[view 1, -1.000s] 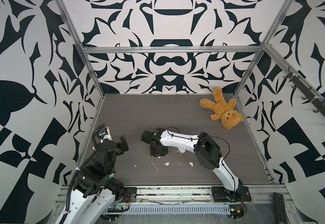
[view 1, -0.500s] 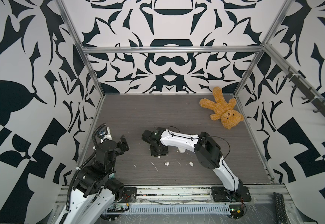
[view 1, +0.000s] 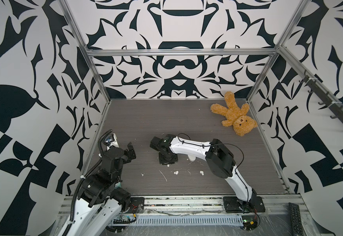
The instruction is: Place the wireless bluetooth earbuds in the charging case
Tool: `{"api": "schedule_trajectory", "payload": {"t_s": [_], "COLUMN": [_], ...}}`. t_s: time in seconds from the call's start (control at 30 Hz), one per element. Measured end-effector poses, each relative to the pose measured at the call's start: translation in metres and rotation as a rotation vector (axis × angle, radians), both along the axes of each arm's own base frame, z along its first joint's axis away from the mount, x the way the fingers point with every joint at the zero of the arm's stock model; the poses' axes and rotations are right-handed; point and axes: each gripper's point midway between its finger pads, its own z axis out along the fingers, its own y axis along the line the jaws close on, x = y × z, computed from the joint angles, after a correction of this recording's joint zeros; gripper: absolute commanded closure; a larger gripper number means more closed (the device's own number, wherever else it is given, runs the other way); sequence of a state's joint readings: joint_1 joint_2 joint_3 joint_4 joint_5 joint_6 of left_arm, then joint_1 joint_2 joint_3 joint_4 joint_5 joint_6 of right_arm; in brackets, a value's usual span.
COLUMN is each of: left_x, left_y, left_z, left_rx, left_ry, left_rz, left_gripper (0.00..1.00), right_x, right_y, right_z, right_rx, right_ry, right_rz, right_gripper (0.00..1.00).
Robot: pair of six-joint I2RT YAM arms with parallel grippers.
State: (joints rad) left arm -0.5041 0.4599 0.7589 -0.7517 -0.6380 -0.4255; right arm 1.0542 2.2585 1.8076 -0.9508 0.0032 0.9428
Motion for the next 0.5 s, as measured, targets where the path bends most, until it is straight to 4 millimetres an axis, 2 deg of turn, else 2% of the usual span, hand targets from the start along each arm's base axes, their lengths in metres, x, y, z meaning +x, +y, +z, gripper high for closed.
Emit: {"api": "schedule_trajectory", "payload": {"t_s": [0.3, 0.5], "left_x": [0.000, 0.000], "left_y": [0.000, 0.000], "left_z": [0.000, 0.000], "left_rx": [0.003, 0.003], "left_ry": [0.000, 0.001], "left_rz": [-0.002, -0.002], "left_gripper": [0.01, 0.01], "right_x": [0.001, 0.012], "right_y": [0.001, 0.014], "right_z": [0.002, 0.005], "right_rx": [0.056, 0.114], "right_ry": [-0.035, -0.077], "right_rz": [0.017, 0.042], "right_gripper": [0.81, 0.81]}}
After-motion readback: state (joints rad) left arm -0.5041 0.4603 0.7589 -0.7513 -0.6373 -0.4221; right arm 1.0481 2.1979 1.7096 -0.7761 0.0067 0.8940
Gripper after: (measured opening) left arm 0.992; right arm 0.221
